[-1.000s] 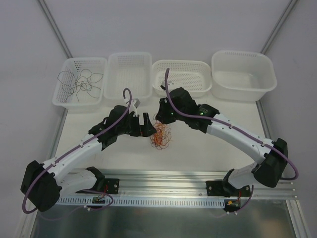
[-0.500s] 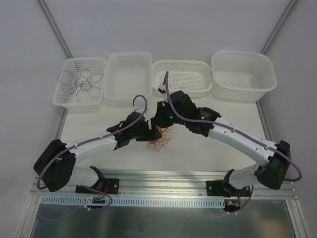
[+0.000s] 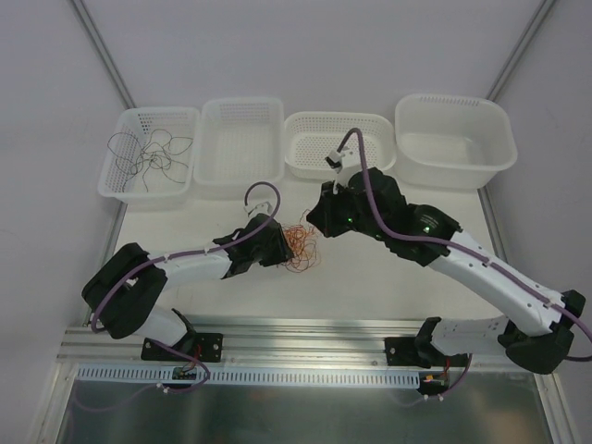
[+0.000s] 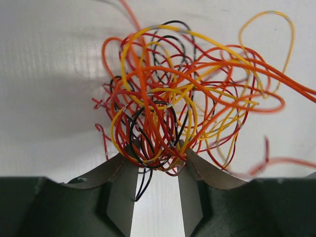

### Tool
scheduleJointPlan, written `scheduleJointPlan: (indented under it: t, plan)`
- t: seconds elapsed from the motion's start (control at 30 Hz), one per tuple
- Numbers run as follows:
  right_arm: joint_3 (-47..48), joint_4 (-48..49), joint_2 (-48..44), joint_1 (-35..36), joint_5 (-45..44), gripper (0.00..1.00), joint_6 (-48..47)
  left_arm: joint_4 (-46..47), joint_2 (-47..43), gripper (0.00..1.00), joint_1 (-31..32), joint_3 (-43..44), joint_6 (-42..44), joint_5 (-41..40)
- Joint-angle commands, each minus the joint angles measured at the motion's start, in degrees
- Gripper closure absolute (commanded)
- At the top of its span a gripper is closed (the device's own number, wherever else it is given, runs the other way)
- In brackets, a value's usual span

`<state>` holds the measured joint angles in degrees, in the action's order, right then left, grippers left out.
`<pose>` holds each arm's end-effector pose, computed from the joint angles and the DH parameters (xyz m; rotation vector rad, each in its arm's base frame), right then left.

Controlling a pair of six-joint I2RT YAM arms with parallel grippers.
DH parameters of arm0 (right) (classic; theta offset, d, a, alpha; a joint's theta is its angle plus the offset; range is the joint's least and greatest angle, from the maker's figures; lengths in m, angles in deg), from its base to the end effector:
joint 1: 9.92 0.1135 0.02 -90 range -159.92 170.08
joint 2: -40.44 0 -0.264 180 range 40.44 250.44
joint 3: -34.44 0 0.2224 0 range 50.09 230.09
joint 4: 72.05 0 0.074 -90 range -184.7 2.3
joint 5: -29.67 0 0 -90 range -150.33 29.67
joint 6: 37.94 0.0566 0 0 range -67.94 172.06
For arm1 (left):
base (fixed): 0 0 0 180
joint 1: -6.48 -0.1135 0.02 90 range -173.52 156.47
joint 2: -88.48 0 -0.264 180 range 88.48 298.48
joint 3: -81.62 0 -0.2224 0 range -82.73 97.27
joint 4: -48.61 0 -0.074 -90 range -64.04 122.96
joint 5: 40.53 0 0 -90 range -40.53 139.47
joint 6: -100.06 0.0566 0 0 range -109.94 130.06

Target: Untangle the cables

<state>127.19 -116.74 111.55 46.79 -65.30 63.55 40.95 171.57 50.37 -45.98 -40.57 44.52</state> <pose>0.1475 0.2157 0.3942 -0.7289 1.9022 0.6817 0.2064 -0.1918 0.1812 -0.1879 2.3521 -0.7693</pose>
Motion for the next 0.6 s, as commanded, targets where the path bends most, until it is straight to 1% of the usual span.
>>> scheduleJointPlan:
  t: [0.0,0.1,0.13,0.2,0.23,0.3,0.33,0.4,0.43,0.5,0.57]
  plan:
    - [6.6,-4.7,-6.0,-1.2,-6.9,0.99,-4.3,0.3,-0.1,0.66,0.3,-1.1,-1.1,-3.6]
    - [8.8,-7.6,-8.9,-4.6,-5.5,0.99,-4.7,-1.6,-0.6,0.66,0.2,-0.5,-0.1,-5.5]
    - [10.5,-8.7,-9.2,-7.0,-4.4,0.99,-4.9,-2.4,-0.6,0.66,0.2,-0.2,0.1,-6.0]
    - [13.0,-12.3,-9.8,-9.1,-3.1,0.99,-5.7,-4.2,-0.7,0.66,0.0,0.8,1.1,-7.7]
    - [15.0,-15.0,-9.9,-10.7,-3.4,0.99,-6.8,-6.1,-0.8,0.67,0.0,1.2,1.6,-8.4]
    - [16.1,-17.1,-10.6,-13.4,-4.9,0.99,-7.8,-9.1,-1.1,0.68,-0.4,2.4,3.1,-10.9]
    - [16.4,-17.9,-11.2,-14.4,-5.1,0.99,-8.1,-12.4,-1.2,0.68,-0.7,2.9,3.5,-11.8]
    - [16.5,-19.2,-12.0,-17.0,-3.9,0.99,-8.1,-14.9,-1.5,0.69,-2.2,3.7,4.3,-13.4]
    - [16.5,-19.4,-13.1,-19.5,-3.0,0.99,-8.1,-16.0,-2.1,0.69,-2.9,3.6,4.6,-13.4]
    - [16.7,-19.5,-13.8,-22.3,-1.3,0.99,-8.0,-17.8,-3.4,0.7,-5.7,3.2,4.8,-13.1]
    - [17.8,-20.0,-14.5,-23.9,-0.8,0.99,-8.6,-19.3,-5.4,0.77,-9.1,2.4,5.5,-12.5]
